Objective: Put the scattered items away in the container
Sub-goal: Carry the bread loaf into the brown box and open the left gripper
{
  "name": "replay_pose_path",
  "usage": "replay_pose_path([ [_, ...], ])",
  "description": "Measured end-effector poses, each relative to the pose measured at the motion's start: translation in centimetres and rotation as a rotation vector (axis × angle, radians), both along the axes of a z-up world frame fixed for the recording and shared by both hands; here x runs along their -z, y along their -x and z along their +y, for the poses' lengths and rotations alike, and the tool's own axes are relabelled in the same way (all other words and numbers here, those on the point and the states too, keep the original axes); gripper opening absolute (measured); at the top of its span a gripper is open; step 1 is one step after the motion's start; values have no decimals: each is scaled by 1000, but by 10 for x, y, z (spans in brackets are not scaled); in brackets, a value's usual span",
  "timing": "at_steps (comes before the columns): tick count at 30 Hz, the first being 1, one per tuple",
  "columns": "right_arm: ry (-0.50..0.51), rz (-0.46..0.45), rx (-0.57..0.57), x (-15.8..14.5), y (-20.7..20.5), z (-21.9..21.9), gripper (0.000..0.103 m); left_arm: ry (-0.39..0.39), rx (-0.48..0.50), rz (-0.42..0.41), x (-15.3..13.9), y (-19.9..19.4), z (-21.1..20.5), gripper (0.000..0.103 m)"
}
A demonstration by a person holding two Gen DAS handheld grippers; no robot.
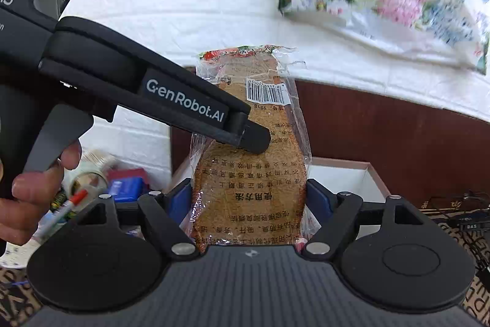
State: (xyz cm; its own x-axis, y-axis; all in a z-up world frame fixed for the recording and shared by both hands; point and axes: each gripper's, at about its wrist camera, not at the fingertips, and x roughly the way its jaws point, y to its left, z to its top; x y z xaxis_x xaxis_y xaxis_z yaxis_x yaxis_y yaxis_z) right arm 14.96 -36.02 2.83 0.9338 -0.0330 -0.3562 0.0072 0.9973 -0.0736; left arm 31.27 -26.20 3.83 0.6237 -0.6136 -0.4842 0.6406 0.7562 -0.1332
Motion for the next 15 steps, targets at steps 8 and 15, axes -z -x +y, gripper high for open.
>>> replay_pose_path([
  [8, 82, 126, 61, 37, -35, -16, 91, -124, 1, 54, 51, -22, -19, 102],
  [15, 119, 135, 68, 42, -22, -16, 94, -99, -43, 120, 67, -27, -4, 102],
])
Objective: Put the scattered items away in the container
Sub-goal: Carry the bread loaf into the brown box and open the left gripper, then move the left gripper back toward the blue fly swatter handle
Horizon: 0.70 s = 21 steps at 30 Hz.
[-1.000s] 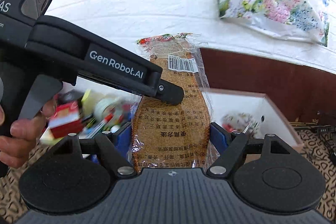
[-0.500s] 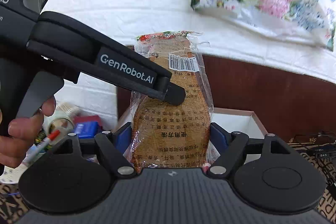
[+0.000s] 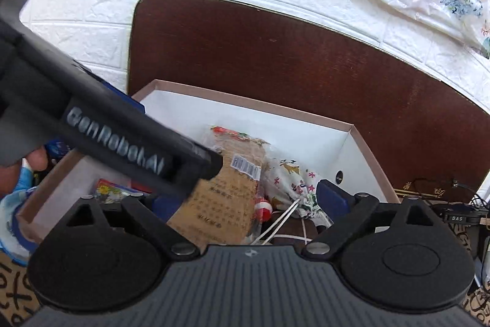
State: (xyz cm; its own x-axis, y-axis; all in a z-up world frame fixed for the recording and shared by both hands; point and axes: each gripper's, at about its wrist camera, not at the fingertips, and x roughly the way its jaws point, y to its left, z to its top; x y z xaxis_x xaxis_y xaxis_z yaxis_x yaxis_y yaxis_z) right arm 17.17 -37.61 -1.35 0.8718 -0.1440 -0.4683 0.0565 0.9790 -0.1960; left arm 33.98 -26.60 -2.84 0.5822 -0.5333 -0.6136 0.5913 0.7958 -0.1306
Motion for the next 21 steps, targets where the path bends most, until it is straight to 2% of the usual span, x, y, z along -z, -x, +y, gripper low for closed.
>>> replay_pose_path([
  [2, -19, 22, -9, 1, 2, 2, 90, 25, -19, 50, 2, -5, 4, 102],
  [5, -54, 48, -9, 2, 0, 1, 89, 26, -38, 96, 4, -6, 6, 103],
  [7, -80, 55, -12, 1, 3, 2, 92, 11, -40, 119, 6, -1, 6, 103],
  [9, -101, 51, -18, -1, 10, 7, 99, 5, -44, 141, 7, 9, 8, 103],
  [12, -106, 29, -20, -8, 22, 16, 102, 34, -43, 105, 4, 39, 17, 103],
  [17, -132, 11, -43, -14, 54, 37, 102, 139, -82, 33, 1, 96, 46, 103],
  [21, -190, -29, -87, -12, 89, 61, 103, 162, -139, 35, 5, 134, 71, 103],
])
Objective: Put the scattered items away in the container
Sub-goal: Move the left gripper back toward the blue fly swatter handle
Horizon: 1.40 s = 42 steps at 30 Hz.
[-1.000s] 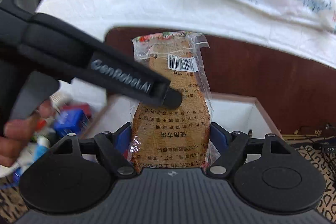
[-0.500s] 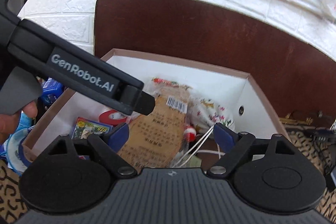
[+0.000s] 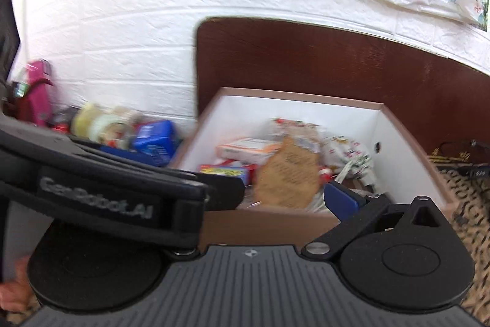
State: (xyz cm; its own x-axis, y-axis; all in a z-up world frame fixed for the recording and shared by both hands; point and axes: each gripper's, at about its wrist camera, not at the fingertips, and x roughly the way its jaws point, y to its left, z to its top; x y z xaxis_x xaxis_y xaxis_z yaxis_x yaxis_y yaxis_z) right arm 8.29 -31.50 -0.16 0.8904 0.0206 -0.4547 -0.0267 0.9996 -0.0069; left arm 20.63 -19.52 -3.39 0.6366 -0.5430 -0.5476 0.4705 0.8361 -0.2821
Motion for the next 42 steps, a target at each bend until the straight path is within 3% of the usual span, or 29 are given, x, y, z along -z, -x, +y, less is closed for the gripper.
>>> replay_pose_path([
  [4, -18, 4, -28, 10, 24, 33, 103, 4, -84, 13, 11, 36, 37, 103],
  [12, -83, 109, -135, 45, 50, 106, 103, -111, -235, -3, 37, 99, 120, 103],
  [16, -106, 166, -165, 64, 53, 137, 102, -174, -302, -2, 51, 114, 159, 103],
  [21, -93, 201, -139, 73, 51, 154, 102, -155, -363, 32, 64, 116, 202, 103],
  [26, -48, 211, -122, 75, 41, 160, 102, -127, -375, 65, 76, 108, 219, 103],
  [31, 39, 214, -88, 79, 31, 158, 101, -162, -333, 74, 85, 100, 222, 93],
  [37, -59, 248, -47, 80, 15, 139, 98, -147, -277, 101, 92, 88, 219, 82],
  [42, -29, 243, -68, 81, 7, 147, 98, -137, -237, 98, 93, 73, 200, 76],
])
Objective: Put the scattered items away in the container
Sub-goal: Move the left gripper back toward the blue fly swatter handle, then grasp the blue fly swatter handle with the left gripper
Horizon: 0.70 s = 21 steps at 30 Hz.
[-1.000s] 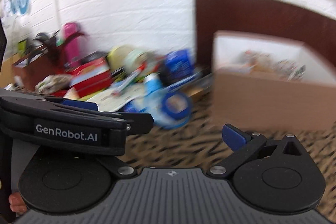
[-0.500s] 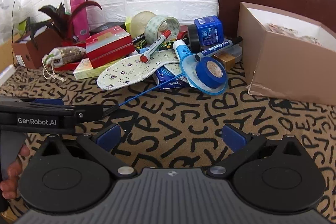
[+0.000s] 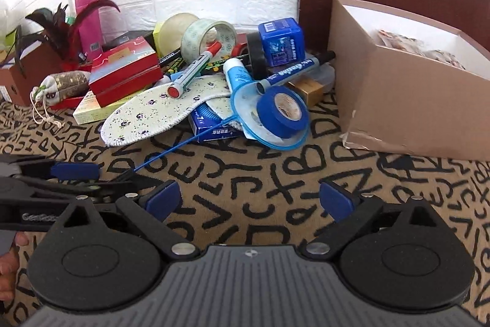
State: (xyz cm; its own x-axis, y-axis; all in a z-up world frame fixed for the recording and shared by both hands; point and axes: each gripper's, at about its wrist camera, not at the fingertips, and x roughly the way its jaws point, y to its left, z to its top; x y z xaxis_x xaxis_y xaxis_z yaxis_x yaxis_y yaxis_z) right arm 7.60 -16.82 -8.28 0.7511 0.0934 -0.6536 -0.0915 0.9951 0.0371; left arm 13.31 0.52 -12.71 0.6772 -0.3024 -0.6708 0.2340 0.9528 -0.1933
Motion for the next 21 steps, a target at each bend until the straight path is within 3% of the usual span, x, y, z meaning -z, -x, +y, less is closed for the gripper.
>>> replay_pose_path([
  [2, -7, 11, -3, 2, -2, 0, 97, -22, -2, -11, 1, -6, -7, 65],
  [3, -8, 17, -3, 3, -2, 0, 97, -34, -5, -15, 2, -8, -9, 47],
  [4, -7, 21, -4, 4, -2, 0, 97, -42, -9, -15, 2, -9, -10, 38],
  [5, -5, 24, -4, 4, -1, 0, 97, -46, -15, -11, 2, -10, -10, 21],
  [11, -5, 28, -6, 5, 6, -1, 97, 5, 0, 33, -1, 3, 4, 15],
  [15, -2, 23, -29, 4, 12, 1, 97, 1, 30, 52, 0, 31, 23, 12],
  [21, -7, 29, -57, 7, 13, 5, 96, -26, -8, 82, -3, 65, 60, 14],
])
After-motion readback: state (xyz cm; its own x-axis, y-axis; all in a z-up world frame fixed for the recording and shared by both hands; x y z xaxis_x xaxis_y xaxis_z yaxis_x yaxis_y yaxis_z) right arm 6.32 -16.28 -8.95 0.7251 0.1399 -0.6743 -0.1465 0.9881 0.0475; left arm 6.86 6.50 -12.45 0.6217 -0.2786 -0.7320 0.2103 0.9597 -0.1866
